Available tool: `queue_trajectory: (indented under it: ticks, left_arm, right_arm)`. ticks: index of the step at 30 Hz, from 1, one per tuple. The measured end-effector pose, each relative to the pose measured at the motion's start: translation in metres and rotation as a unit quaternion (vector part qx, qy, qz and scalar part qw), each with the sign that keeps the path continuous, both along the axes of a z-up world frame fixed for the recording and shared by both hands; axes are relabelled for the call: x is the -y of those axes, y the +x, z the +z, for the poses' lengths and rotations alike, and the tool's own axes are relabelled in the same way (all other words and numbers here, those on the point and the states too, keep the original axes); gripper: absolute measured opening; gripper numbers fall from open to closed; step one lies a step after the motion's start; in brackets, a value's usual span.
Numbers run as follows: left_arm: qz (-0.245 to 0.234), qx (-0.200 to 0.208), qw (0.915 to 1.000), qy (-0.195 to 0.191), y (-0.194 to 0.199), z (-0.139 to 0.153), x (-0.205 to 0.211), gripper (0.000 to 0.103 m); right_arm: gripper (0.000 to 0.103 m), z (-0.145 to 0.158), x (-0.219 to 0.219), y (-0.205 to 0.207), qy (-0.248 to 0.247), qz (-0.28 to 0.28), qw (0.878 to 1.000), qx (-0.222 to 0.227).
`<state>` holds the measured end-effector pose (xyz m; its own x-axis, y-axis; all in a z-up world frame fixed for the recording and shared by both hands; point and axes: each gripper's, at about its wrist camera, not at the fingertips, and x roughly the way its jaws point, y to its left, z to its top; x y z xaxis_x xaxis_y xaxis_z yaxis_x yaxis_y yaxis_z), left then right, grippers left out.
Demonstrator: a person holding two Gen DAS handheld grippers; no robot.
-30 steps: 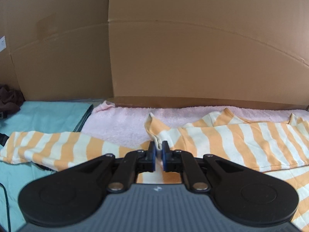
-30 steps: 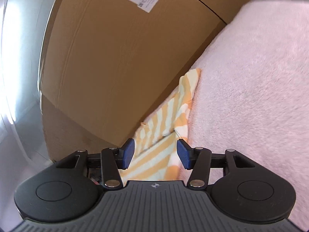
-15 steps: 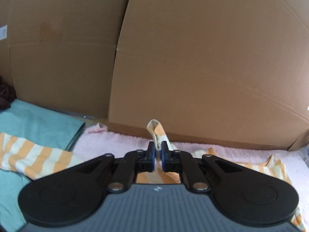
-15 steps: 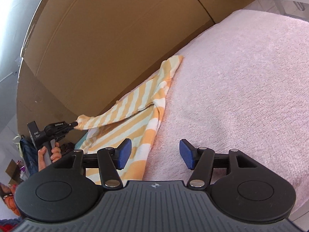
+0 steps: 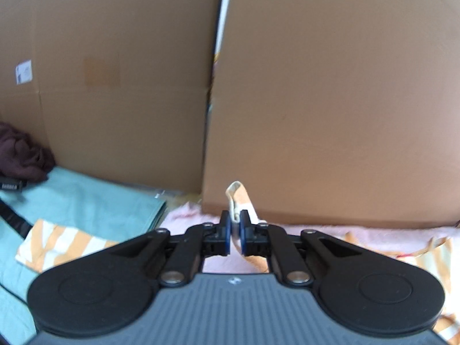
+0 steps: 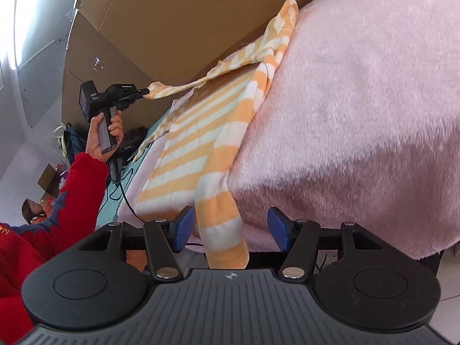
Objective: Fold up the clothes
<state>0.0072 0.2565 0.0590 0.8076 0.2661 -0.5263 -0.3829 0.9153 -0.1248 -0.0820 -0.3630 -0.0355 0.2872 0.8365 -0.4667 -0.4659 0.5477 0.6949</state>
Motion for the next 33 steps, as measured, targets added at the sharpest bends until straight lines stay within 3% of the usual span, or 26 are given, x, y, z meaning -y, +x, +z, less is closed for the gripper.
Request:
queue_trajectory:
  ticks: [5,6,7,8,9,14,16,17,19,20,22,24,26,29,31,33]
  left_arm:
    - [0.005,-0.027,0.9996,-0.004,0.004,-0.016,0.005,0.006]
    - [0.005,-0.028,0.9996,-0.002,0.004,-0.017,0.007,0.006]
    - [0.005,-0.027,0.9996,-0.003,0.003,-0.017,0.008,0.006]
    - [0.005,-0.026,0.9997,-0.004,0.002,-0.017,0.009,0.006]
    - [0.005,-0.023,0.9997,-0.005,-0.001,-0.015,0.009,0.006]
    - [0.004,-0.020,0.9998,-0.005,-0.008,-0.010,0.010,0.006]
    - [0.003,-0.026,0.9996,-0.005,-0.009,-0.013,0.013,0.006]
    - [0.002,-0.029,0.9996,-0.004,-0.009,-0.014,0.014,0.006]
    - [0.001,-0.036,0.9994,-0.003,-0.010,-0.016,0.017,0.006]
    - [0.000,-0.040,0.9992,-0.007,-0.010,-0.021,0.017,0.006]
    - [0.000,-0.042,0.9991,-0.009,-0.012,-0.026,0.018,0.006]
    - [0.000,-0.038,0.9992,-0.012,-0.015,-0.027,0.017,0.006]
    - [0.002,-0.032,0.9994,-0.017,-0.017,-0.024,0.015,0.006]
    - [0.005,-0.018,0.9995,-0.027,-0.018,-0.014,0.010,0.006]
    - [0.001,-0.017,0.9997,-0.019,-0.017,-0.007,0.014,0.006]
    - [-0.004,-0.017,0.9998,-0.006,-0.016,-0.001,0.019,0.006]
  right_arm:
    - [0.061,-0.007,-0.024,-0.009,-0.017,0.002,1.000,0.021]
    - [0.052,-0.010,-0.031,-0.009,-0.031,0.016,0.999,0.021]
    - [0.036,-0.010,-0.034,-0.010,-0.038,0.028,0.999,0.025]
    - [0.006,-0.005,-0.032,-0.012,-0.034,0.034,0.998,0.037]
    - [0.005,-0.001,-0.029,-0.015,-0.029,0.041,0.998,0.049]
    - [0.006,0.050,0.005,-0.031,0.025,0.041,0.993,0.109]
    - [0.018,0.051,0.001,-0.038,-0.026,0.046,0.991,0.119]
    - [0.038,0.047,-0.005,-0.041,-0.068,0.049,0.989,0.118]
    - [0.028,0.028,-0.015,-0.042,-0.134,0.061,0.984,0.098]
    - [0.017,0.020,-0.014,-0.042,-0.145,0.057,0.984,0.085]
    - [0.019,0.013,-0.008,-0.035,-0.125,0.027,0.989,0.072]
    - [0.044,0.008,-0.004,-0.026,-0.101,-0.011,0.993,0.065]
    - [0.054,0.002,0.000,-0.016,-0.077,-0.049,0.994,0.058]
    - [0.054,-0.015,0.002,0.002,-0.031,-0.086,0.996,0.022]
    - [0.049,-0.032,-0.004,0.015,0.018,-0.073,0.997,-0.026]
    - [0.006,-0.032,-0.008,0.016,0.047,-0.044,0.997,-0.046]
